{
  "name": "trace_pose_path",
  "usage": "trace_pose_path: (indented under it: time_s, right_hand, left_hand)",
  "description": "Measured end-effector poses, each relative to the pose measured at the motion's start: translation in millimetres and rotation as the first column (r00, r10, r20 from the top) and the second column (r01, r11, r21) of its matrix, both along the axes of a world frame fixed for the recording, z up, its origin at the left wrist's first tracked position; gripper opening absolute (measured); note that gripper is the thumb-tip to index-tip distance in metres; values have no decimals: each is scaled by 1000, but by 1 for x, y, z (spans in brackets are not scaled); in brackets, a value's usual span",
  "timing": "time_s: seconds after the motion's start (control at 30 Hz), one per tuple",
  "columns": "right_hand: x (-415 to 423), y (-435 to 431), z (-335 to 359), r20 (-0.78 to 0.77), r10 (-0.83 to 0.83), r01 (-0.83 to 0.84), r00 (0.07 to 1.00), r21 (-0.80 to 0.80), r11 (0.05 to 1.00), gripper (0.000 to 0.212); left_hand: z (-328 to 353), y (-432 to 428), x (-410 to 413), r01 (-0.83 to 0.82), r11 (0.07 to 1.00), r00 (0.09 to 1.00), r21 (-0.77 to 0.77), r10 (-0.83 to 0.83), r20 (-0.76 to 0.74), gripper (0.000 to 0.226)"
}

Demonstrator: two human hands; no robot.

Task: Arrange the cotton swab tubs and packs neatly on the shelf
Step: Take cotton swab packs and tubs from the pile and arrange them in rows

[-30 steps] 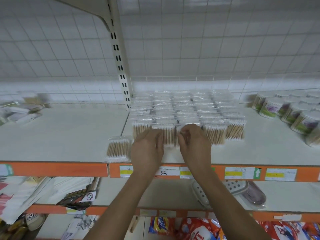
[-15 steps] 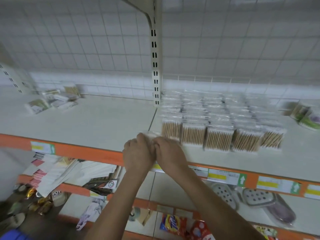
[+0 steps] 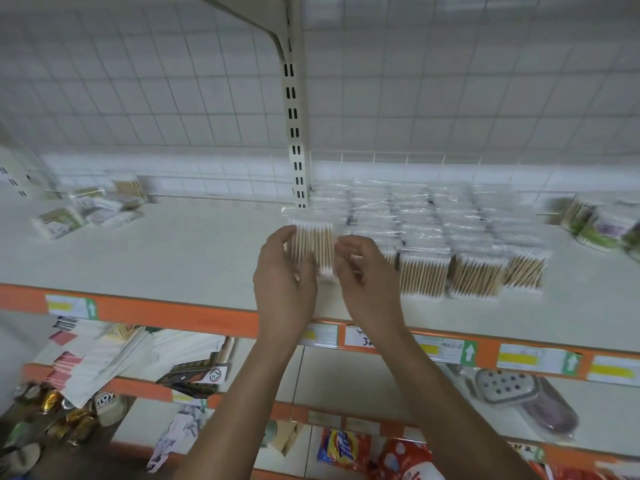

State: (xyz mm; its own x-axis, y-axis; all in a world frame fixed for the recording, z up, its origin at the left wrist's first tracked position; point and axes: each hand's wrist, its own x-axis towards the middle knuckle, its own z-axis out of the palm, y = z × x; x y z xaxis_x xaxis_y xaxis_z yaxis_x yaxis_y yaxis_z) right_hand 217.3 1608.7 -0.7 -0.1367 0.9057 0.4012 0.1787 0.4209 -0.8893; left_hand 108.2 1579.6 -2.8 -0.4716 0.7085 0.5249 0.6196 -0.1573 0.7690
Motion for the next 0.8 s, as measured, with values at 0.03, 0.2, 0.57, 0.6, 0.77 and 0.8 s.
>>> trace_pose_path:
  time_s: [0.03,0.2,0.57,0.6,0.77,0.8]
  right_hand:
    - [8,1,2,-20,-22,22,1000,-12,1000,23]
    - [54,3,4,-97,-126,121,987,-56,991,25]
    - [176,12,-1,-68,-384,370,921,-157,916,31]
    - [187,13,-1,-47,-398,387,916,-156,909,31]
    - [236,21,-11,52,-445,448,894,-151,881,33]
    - [243,23,-14,72,-449,455,890,-152,877,34]
  left_hand:
    - [1,1,8,22,1000,1000,12,-22,4,37]
    - [-1,7,52,128,990,992,58,-129,13,37]
    - [-23,23,170,295,951,933,90,-266,-243,45]
    - [-26,25,181,298,951,925,83,-266,-270,46]
    - [-46,34,227,337,942,846,4,-301,-439,53]
    - [-50,34,235,347,938,831,-18,-316,-458,56]
